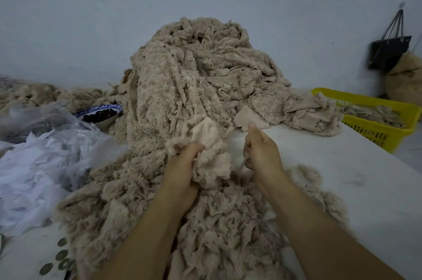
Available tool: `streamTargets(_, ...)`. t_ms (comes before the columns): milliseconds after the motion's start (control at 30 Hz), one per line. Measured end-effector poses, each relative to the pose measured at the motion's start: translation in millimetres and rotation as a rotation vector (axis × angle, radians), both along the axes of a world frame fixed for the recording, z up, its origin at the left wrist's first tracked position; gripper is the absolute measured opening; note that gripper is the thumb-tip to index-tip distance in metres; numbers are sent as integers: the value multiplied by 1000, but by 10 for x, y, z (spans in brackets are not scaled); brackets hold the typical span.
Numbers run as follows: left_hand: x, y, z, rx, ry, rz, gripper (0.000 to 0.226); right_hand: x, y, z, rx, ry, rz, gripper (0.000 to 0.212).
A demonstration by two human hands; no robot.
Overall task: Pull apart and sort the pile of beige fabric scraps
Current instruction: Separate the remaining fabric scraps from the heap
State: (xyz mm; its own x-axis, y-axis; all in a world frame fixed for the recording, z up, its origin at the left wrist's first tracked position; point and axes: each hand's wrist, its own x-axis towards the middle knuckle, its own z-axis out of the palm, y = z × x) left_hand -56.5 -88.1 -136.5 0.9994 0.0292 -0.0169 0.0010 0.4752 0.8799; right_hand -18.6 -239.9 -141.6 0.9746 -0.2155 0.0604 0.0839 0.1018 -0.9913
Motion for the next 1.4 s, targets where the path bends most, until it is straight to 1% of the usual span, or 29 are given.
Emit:
streamTargets(67, -3, 64, 40, -88, -8, -71, 15, 20, -67, -13, -32, 6, -5, 49)
streamTargets(167, -24, 91, 71, -163, -46, -159, 23, 24, 5, -12, -114, 4, 70, 53)
streamTargets(200, -40, 88, 82, -167, -51, -182, 24, 3, 53, -15, -114, -4, 125, 60)
streamTargets(267, -43, 88, 78, -159, -55, -220, 28, -65, 129, -13, -104, -2, 257, 81)
streamTargets(300, -38, 88, 72, -152, -55, -233, 31, -94, 158, -18, -132, -6, 300, 85)
streamTargets(367, -37, 83, 66, -144, -55, -269, 39, -119, 188, -38, -223, -34, 308, 72)
streamTargets(400, -42, 79, 71, -139, -56, -285, 40, -107, 191, -40, -247, -46, 283, 66)
streamTargets(467, -61, 77, 87, -151, -72, -309, 31, -67, 154, -43, -246, -68, 224, 53)
streamTargets(500, -64, 79, 90, -172, -85, -312, 25, -41, 116, -46, -225, -74, 193, 45)
streamTargets(567, -59, 90, 90, -231, -89, -285, 24, -5, 43, -31, -144, -67, 138, 34)
streamTargets(667, -36, 98, 79, -327, -31, -236, 25, 62, -47, -25, -86, -12, 26, 39)
streamTargets(733, -13, 105, 66, -363, -14, -190, 24, 91, -80, -19, -114, 29, -51, 46)
streamTargets(800, -3, 95, 61, -365, -10, -158, 21, 88, -85, -29, -148, 42, -99, 46)
streamTargets(867, 9, 108, 48, -386, -2, -148, 24, 94, -83, -35, -163, 65, -155, 45)
streamTargets(900, 16, 138, 57, -411, -11, -151, 30, 101, -108, -18, -116, 86, -196, 46)
streamTargets(967, 49, 271, 80, -486, -50, -146, 51, 126, -234, 50, 57, 143, -308, 47)
streamTargets(1000, 68, 340, 86, -510, -60, -126, 56, 124, -314, 85, 130, 164, -369, 47)
streamTargets(1067, 87, 396, 91, -552, -54, -118, 48, 127, -417, 80, 186, 150, -418, 42)
streamTargets(1100, 81, 368, 105, -545, -56, -124, 45, 119, -399, 71, 181, 119, -371, 37)
streamTargets(1133, 81, 325, 95, -518, -69, -136, 45, 110, -337, 53, 126, 88, -287, 32)
streamTargets(1167, 83, 269, 85, -483, -73, -133, 46, 81, -250, 42, 1, 59, -171, 28)
streamTargets(1233, 83, 186, 58, -424, -59, -124, 37, 26, -81, 12, -296, -30, 63, 26)
streamTargets(1267, 76, 169, 56, -385, -43, -120, 33, 7, -29, 6, -375, -91, 138, 24)
streamTargets(1300, 70, 162, 61, -344, -30, -122, 33, -29, -2, 27, -393, -142, 182, 19)
streamTargets(1333, 75, 163, 55, -299, -18, -124, 37, -77, 16, 55, -366, -190, 211, 13)
streamTargets(1367, 73, 161, 55, -257, -8, -122, 39, -132, 36, 83, -338, -242, 227, 11)
streamTargets(1400, 70, 154, 56, -219, -1, -116, 41, -178, 62, 92, -330, -297, 243, 18)
